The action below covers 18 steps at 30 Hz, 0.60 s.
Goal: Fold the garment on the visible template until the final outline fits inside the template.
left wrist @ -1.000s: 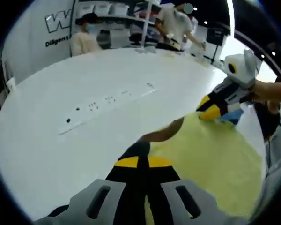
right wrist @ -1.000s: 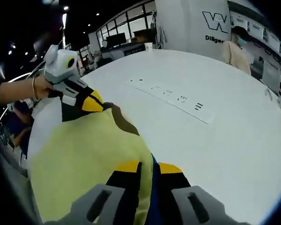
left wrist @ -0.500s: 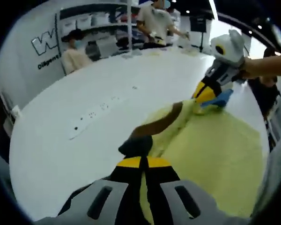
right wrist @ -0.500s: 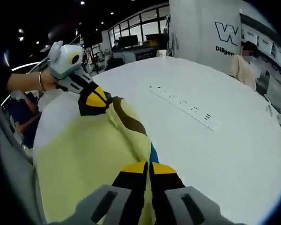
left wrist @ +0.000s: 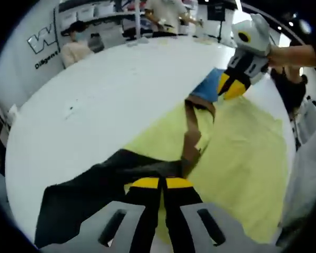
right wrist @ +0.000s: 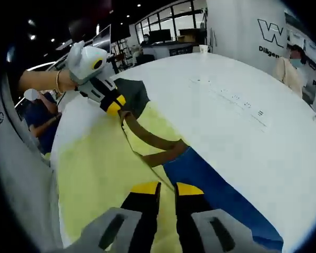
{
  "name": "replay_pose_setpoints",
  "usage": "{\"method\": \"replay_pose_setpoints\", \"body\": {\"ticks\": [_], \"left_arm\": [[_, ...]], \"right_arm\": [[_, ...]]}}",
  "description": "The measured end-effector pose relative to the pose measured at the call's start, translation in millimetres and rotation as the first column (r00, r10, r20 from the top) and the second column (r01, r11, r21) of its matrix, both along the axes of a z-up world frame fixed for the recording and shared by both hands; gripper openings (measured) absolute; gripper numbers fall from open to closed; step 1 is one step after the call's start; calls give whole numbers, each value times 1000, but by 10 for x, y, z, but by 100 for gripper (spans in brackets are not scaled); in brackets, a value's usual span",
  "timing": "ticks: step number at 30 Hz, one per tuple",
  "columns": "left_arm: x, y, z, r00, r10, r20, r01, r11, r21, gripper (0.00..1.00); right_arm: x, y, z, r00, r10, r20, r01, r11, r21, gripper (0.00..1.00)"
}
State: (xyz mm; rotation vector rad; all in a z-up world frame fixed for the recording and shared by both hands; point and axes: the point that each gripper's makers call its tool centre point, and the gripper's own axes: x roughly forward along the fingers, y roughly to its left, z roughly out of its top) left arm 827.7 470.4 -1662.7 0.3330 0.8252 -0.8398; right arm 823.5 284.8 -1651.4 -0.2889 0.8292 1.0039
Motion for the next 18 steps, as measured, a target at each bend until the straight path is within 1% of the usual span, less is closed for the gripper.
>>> {"method": "replay_pose_setpoints", "body": {"ticks": [2,3,4,5,7,8,11,13,15,17,18], "left_arm": [[32,13,74,1000,-12,14,12,1000,-19,6],[55,17,103,999,-18,26,18,1000,-23,9],[85,30,133,999,-31,37,32,999,-23,12],[100,32,140,998,-46,45,47,999,-18,16],[97,20,151,994,-97,59,96,995,18,20],[95,11,137,989,-132,62,129,990,48,22],[68,-11,70,969,-237,64,229,968,106,28],[48,-68,61,945,-320,72,307,940,151,31],[60,-130,93,933,-350,86,335,930,150,33],[16,-213,100,924,-377,60,367,921,131,33],[30,-227,107,919,-389,62,378,915,138,33]], "right_arm": [[59,14,68,1000,-7,20,6,1000,22,10],[94,12,114,1000,-8,30,7,1000,27,9],[177,-3,151,999,-16,48,14,999,29,9],[203,-9,153,998,-18,54,17,999,29,9],[277,-21,172,997,-25,69,24,1000,19,10],[333,-40,164,996,-26,80,25,1000,5,10],[463,-94,113,995,5,98,-1,999,-45,9],[501,-123,55,994,65,86,-57,994,-95,10],[536,-133,24,991,99,89,-89,990,-112,13],[552,-128,-18,989,132,70,-122,985,-121,17],[549,-126,-25,988,140,66,-131,984,-123,18]]}}
